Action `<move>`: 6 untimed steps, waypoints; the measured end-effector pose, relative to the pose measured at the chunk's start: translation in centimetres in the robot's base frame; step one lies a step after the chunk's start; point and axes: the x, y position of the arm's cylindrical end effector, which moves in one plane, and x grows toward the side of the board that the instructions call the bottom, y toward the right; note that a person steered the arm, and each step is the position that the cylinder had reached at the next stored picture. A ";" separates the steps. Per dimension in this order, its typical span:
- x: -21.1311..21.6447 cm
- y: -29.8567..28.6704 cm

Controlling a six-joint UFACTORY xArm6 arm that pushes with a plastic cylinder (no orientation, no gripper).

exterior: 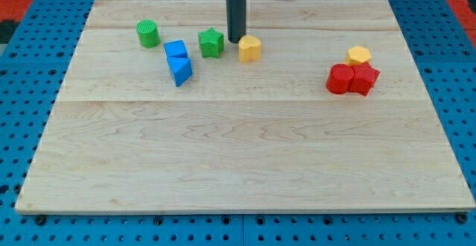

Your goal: Push the yellow heart to the group of blocks

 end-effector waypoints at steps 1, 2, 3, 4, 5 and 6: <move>1.4 4.4; 0.1 7.2; -1.2 -1.0; 3.2 0.8; 5.0 4.2; 4.8 11.5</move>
